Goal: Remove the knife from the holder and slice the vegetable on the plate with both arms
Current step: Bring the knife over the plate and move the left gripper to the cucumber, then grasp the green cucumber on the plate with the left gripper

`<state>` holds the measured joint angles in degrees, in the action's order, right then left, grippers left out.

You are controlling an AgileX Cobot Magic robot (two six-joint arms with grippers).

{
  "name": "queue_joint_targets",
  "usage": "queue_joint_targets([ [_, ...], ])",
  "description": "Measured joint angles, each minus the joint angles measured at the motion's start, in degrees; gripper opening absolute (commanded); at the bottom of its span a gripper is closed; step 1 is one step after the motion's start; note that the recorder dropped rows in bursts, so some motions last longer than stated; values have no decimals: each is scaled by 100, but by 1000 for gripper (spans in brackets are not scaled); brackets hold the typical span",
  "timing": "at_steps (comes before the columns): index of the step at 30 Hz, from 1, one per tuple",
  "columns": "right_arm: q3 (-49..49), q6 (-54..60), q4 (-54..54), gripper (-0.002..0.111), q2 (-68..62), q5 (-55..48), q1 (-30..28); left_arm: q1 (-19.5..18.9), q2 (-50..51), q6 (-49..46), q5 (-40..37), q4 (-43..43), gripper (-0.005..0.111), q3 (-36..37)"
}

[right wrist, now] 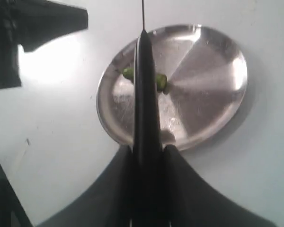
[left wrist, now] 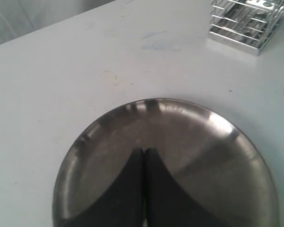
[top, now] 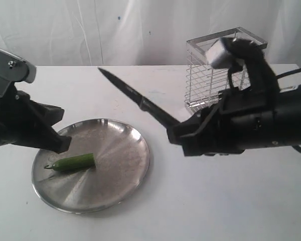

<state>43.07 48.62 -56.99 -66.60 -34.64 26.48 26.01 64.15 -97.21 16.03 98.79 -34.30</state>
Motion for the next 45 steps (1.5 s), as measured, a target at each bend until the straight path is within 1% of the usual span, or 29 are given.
queue_joint_targets([
  [3,-29,-747,688,0,-283,295,566,0,-425,-92,59,0,0,191],
  [5,-29,-1205,1048,0,-501,566,899,0,-544,-302,-9,0,4,193],
  [6,-29,-1381,1174,0,-598,712,1031,0,-572,-469,-54,0,9,193],
  [7,-29,-1630,1336,0,-752,869,1222,0,-581,-648,-104,0,17,203],
  [8,-29,-1849,1453,0,-945,1087,1438,0,-581,-871,-185,0,29,243],
  [10,-29,-2194,1593,0,-1283,1495,1782,0,-477,-1323,-340,0,42,356],
  [12,-29,-2419,1627,0,-1541,1882,2029,0,-341,-1490,-431,0,51,468],
  [15,-29,-2772,1639,0,-1880,2470,2293,0,99,-1490,-503,0,51,607],
  [17,-29,-2880,1639,0,-1980,2598,2362,0,379,-1490,-422,-16,51,605],
  [20,-29,-3010,1639,0,-2035,2684,2420,0,834,-1490,-255,-263,51,555],
  [27,-29,-3059,1639,0,-2046,2748,2442,0,2028,-1490,14,-975,51,134],
  [33,-29,-3062,1639,0,-2046,2736,2442,0,2921,-1490,624,-1512,53,-394],
  [37,-29,-3062,1639,0,-2046,2666,2442,0,3113,-1412,1209,-1689,53,-675],
  [39,-29,-3062,1639,0,-2046,2659,2442,0,3113,-1401,1306,-1720,53,-759],
  [43,-29,-3062,1639,0,-2046,2645,2442,-11,3122,-1481,971,-1757,53,-797],
  [45,-29,-3062,1639,0,-2046,2606,2442,-11,3134,-1481,955,-1782,53,-797],
])
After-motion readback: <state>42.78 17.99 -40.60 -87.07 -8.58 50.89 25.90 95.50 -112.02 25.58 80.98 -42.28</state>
